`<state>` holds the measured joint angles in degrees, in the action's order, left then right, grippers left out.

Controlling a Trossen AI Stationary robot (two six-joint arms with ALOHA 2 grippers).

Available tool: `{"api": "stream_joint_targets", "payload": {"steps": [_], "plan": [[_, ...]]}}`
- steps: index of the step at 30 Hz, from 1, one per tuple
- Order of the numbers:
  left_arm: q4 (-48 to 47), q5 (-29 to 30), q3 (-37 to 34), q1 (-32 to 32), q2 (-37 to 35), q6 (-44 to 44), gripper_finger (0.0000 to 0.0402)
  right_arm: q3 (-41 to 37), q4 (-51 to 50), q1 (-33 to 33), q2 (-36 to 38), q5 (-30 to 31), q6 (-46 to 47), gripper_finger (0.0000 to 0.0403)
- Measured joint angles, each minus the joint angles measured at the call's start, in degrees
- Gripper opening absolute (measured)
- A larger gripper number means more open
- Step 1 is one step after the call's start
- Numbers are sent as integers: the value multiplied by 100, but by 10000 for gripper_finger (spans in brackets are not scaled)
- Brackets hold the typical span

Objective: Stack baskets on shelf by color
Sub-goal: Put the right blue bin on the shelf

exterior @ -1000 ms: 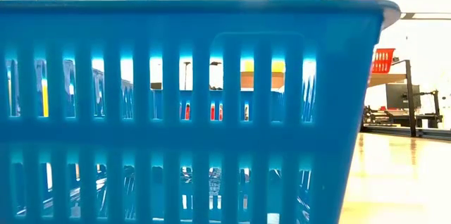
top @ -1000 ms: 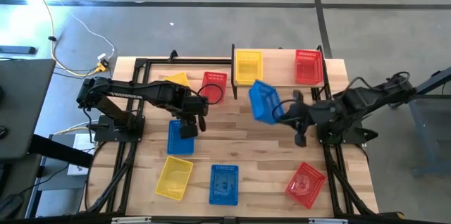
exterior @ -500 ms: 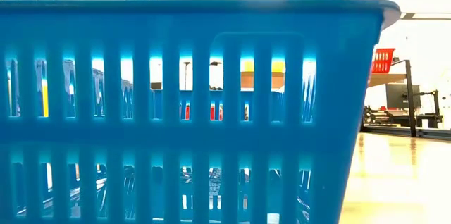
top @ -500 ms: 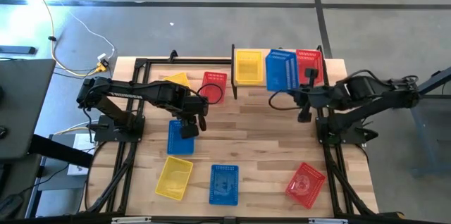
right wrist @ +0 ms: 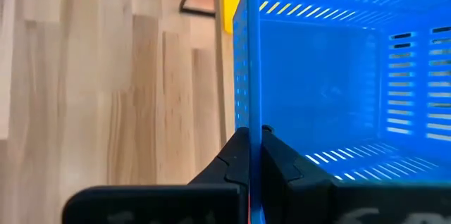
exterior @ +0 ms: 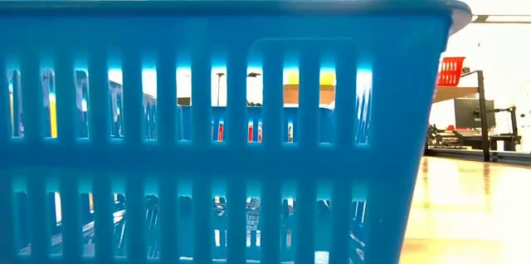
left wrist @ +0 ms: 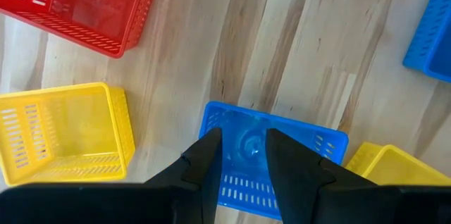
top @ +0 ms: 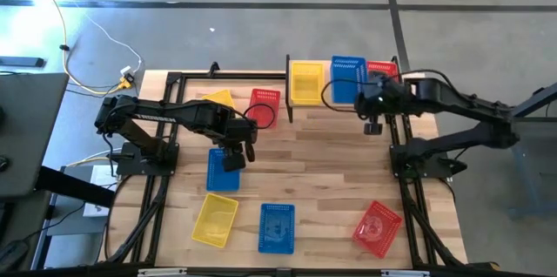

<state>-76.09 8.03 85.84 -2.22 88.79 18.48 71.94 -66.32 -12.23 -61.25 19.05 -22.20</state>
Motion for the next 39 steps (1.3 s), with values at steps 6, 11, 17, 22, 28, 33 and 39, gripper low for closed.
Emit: {"api": "stream_joint_targets", "payload": {"steps": [6, 11, 17, 22, 28, 33, 39], "plan": [[2, 0, 0, 0, 0, 0, 99, 0, -22, -578, -412, -364, -382, 0], [2, 1, 0, 0, 0, 0, 99, -2, -63, -953, -743, -601, -585, 0], [4, 2, 0, 0, 0, 0, 99, -2, -78, -1234, -1046, -976, -634, 0], [4, 2, 0, 0, 0, -2, 99, -2, -131, -1370, -1219, -1074, -634, 0], [4, 4, 0, 0, 0, -4, 99, -2, -164, -1407, -1260, -1080, -635, 0], [4, 2, 0, 0, 0, -4, 99, -2, -162, -1405, -1260, -1060, -671, 0], [4, 2, 0, 0, 0, -2, 99, -4, -162, -1405, -1260, -986, -642, 23]]}}
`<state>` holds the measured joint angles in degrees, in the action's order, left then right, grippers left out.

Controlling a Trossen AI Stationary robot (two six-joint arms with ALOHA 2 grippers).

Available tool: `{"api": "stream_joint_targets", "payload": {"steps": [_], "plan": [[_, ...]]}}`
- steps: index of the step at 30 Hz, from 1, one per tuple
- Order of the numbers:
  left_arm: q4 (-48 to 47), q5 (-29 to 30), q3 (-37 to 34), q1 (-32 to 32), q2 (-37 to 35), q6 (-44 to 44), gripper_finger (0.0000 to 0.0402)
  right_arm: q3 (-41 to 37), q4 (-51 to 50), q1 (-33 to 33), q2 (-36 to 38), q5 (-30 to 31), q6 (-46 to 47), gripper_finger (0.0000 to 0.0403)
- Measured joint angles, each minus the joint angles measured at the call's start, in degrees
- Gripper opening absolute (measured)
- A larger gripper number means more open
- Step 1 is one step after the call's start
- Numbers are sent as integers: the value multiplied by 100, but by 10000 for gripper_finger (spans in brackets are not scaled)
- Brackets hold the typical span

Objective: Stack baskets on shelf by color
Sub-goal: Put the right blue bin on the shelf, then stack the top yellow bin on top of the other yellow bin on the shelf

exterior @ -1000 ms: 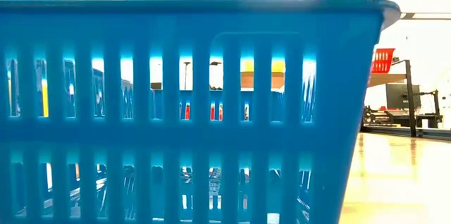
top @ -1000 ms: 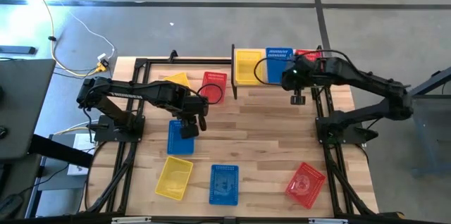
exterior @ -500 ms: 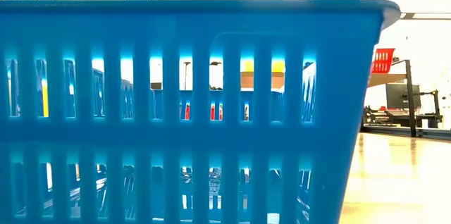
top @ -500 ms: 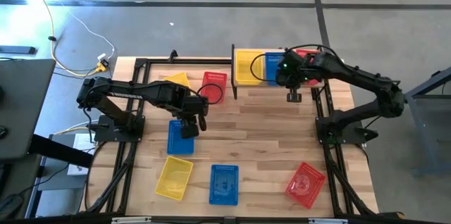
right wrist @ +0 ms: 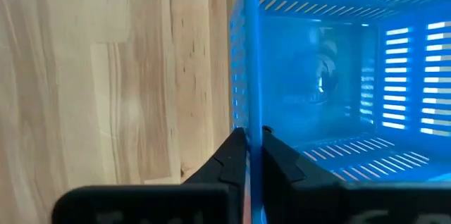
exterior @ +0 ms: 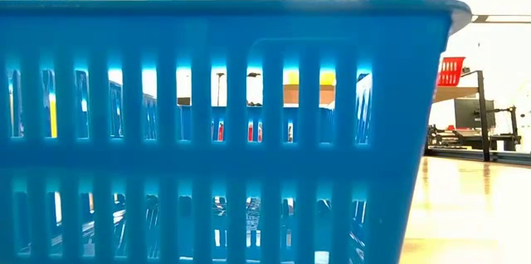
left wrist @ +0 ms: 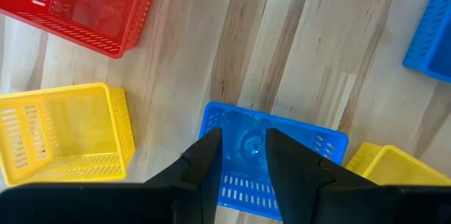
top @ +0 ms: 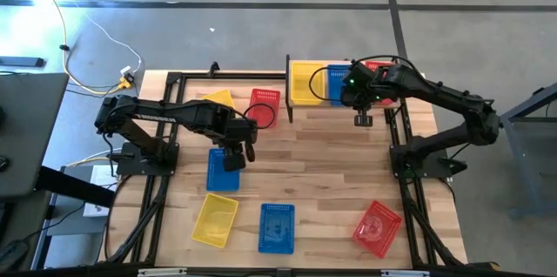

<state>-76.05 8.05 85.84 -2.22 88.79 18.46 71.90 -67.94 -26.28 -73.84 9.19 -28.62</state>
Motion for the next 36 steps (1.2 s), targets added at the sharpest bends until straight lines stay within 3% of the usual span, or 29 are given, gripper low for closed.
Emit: {"api": "stream_joint_targets", "payload": {"steps": [8, 17, 21, 36], "plan": [[-66, -100, 0, 0, 0, -14, 99, 141, -70, 120, -4, 126, 241, 83], [-260, 402, -7, 0, -103, 30, 99, 941, -972, 536, -4, 129, 1498, 94], [-299, 785, -227, -75, -392, 383, 99, 1207, -991, 838, -2, 104, 1993, 94], [101, 955, -1939, -1278, -1682, 2733, 99, 1353, -152, 2149, 0, -87, 3540, 94]]}}
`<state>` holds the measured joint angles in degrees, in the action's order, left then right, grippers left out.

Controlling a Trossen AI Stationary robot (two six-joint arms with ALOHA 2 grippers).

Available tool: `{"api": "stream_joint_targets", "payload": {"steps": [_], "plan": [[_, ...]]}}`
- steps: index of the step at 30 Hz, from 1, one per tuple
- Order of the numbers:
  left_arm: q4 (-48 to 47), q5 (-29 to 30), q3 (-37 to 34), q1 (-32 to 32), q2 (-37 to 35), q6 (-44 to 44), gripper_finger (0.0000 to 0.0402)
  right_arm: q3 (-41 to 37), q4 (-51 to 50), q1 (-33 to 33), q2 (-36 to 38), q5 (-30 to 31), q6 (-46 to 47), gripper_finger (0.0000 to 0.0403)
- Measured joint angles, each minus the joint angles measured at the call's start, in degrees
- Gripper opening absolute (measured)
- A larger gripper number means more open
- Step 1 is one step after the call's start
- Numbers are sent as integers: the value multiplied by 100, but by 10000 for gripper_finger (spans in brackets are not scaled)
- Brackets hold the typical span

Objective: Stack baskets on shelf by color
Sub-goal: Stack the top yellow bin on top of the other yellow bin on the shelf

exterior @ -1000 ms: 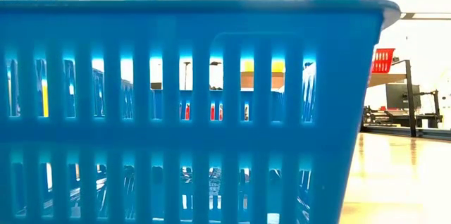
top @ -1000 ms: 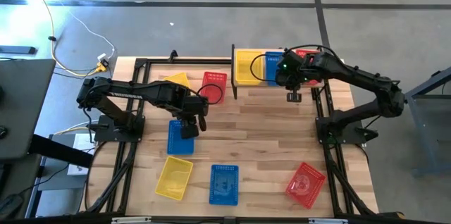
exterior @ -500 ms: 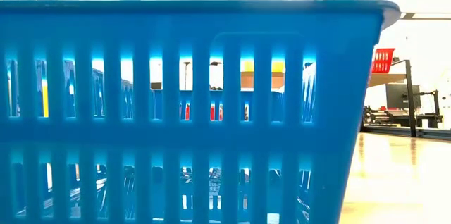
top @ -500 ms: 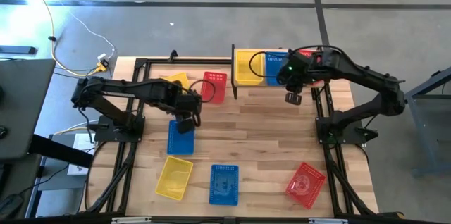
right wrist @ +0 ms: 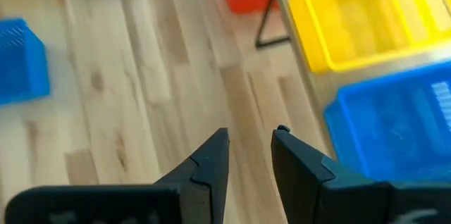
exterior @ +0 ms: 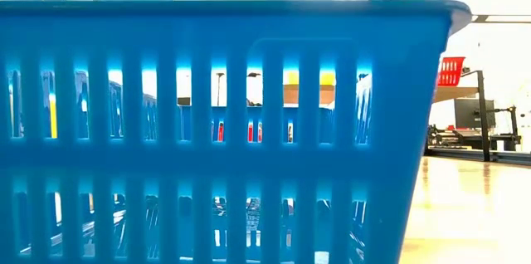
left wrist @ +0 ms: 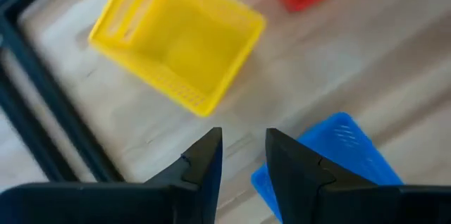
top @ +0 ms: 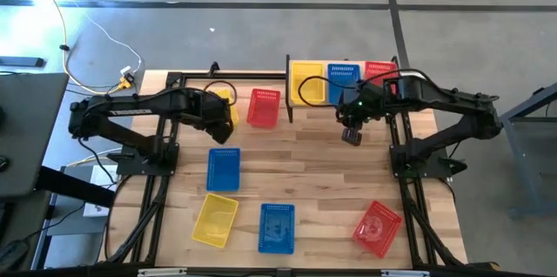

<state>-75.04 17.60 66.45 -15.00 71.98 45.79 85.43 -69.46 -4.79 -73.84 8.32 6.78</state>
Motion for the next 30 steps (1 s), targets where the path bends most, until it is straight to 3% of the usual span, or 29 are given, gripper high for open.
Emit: {"api": "stream_joint_targets", "payload": {"steps": [10, 25, 30], "plan": [[287, 125, -907, -530, -57, 947, 99, 0, 1148, 438, 0, 0, -104, 94], [1150, 458, -1667, -1153, -6, 2396, 99, 0, 1214, 495, 0, 9, -672, 94], [1874, 360, -2063, -1344, -3, 2605, 99, 0, 1214, 495, 0, 11, -952, 94]]}}
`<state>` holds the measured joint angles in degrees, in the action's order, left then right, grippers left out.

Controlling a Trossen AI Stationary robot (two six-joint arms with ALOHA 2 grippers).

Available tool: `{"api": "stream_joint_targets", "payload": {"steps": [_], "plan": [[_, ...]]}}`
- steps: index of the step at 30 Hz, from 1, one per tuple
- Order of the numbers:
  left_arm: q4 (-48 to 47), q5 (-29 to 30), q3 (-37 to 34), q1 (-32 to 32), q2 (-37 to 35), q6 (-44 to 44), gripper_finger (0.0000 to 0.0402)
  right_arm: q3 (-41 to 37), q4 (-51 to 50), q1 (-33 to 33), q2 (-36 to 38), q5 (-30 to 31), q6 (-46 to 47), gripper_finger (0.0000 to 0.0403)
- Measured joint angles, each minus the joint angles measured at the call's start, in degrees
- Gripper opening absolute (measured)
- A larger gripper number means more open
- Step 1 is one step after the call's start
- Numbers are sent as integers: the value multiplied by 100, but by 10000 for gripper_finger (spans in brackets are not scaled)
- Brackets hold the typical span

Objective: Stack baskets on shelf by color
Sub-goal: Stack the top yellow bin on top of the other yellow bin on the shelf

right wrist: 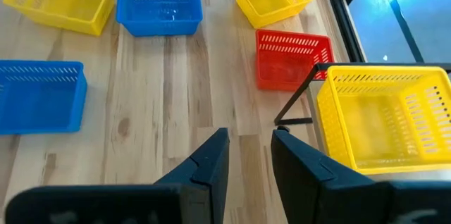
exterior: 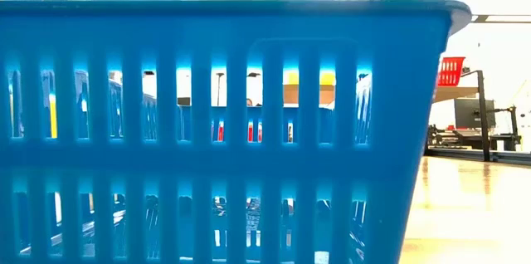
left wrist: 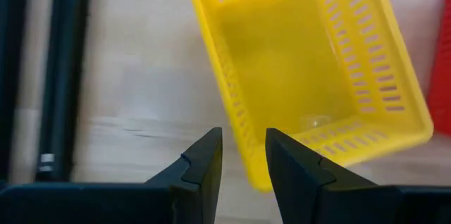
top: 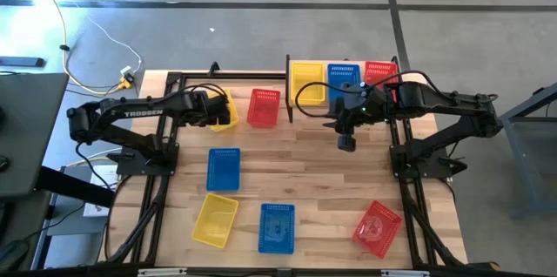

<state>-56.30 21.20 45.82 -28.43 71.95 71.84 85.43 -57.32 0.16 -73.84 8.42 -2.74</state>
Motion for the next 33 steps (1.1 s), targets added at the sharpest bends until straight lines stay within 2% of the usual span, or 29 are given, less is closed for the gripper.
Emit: {"api": "stream_joint_targets", "payload": {"steps": [10, 17, 23, 27, 33], "plan": [[465, 40, -456, -371, 1, 369, 99, 0, 0, 0, 0, -2, -288, 94], [1338, -123, -901, -582, 3, 415, 99, 0, -1, 0, 0, -5, -373, 94], [1423, -213, -1115, -776, 3, 555, 97, 0, 0, 0, 0, -6, -375, 94], [1509, -112, -1117, -851, 3, 461, 75, 0, 16, 0, 0, -7, -507, 94], [1814, -42, -1117, -880, 3, 232, 9, -2, 251, 0, 0, -59, -675, 94]]}}
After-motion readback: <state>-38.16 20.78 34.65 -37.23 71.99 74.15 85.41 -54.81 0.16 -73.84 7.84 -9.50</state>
